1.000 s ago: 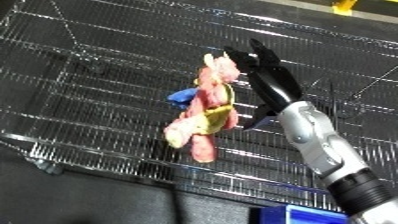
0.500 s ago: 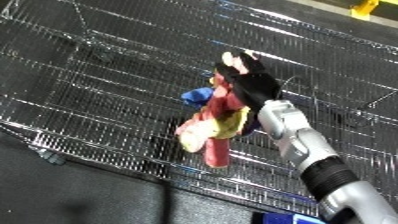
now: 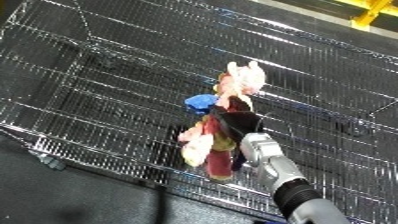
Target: Pick up the object and place it into the box
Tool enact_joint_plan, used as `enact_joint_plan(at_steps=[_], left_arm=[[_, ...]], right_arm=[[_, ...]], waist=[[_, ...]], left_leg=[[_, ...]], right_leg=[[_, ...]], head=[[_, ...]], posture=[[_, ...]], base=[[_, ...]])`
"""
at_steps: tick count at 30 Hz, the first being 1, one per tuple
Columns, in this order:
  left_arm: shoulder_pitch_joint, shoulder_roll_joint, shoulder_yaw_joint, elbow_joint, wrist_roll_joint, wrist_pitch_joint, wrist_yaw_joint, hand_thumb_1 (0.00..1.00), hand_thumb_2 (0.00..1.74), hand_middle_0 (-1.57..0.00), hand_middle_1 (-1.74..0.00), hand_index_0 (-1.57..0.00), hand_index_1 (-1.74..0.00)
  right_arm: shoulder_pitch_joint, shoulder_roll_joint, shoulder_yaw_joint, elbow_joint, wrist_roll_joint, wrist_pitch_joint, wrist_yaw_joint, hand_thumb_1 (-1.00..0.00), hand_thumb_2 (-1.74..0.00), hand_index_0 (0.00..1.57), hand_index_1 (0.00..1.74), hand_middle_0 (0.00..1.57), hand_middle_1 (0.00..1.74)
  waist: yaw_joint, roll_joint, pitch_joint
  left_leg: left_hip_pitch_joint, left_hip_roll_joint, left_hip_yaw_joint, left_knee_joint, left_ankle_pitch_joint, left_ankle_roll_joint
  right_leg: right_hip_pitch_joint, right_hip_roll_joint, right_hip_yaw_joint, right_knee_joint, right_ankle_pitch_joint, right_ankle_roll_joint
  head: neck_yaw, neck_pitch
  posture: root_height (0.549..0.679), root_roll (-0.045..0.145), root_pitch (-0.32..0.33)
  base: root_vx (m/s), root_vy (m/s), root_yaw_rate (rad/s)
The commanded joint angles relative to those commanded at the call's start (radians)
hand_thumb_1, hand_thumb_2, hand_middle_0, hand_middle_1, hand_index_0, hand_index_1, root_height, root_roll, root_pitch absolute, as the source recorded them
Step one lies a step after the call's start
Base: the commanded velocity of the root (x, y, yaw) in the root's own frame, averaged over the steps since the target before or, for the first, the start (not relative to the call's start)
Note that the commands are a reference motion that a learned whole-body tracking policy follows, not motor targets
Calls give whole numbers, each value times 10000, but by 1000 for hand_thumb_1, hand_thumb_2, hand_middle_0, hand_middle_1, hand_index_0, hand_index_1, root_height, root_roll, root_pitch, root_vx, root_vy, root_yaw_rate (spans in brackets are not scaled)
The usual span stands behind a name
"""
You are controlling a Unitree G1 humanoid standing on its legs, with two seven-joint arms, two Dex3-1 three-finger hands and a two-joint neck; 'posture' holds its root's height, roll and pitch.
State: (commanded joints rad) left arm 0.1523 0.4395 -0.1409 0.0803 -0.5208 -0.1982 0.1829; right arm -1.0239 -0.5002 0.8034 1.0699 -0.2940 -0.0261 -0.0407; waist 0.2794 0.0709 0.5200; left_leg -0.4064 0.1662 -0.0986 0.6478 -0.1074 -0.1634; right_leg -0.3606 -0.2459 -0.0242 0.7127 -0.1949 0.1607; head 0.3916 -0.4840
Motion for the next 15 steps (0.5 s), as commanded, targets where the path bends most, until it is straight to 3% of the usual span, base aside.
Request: enact_joint_plan(at_steps=[8,15], left_arm=[[-10,-147,83,42,5,-2,37,1000,1740,-1570,-1740,-1570,-1740],[-12,-125,81,133,-181,-16,-43,1000,1740,-1570,-1740,-1570,-1740]], right_arm=[[137,247,-196,-102,209,-2,-76,-550,-957,864,957,864,957],[150,132,-346,-158,280,17,-233,-900,-1566,1413,1566,1413,1566]], waist=[[-184,-50,0],[-247,-71,0]], left_leg=[[102,81,100,-64,-8,-9],[223,115,140,-144,2,-35]], right_leg=[[12,25,53,11,-55,-19],[116,27,70,-40,-107,-20]], head=[[-188,20],[0,58]], posture=[[630,10,-87],[630,11,-92]], base=[[0,9,-37],[-3,-2,-17]])
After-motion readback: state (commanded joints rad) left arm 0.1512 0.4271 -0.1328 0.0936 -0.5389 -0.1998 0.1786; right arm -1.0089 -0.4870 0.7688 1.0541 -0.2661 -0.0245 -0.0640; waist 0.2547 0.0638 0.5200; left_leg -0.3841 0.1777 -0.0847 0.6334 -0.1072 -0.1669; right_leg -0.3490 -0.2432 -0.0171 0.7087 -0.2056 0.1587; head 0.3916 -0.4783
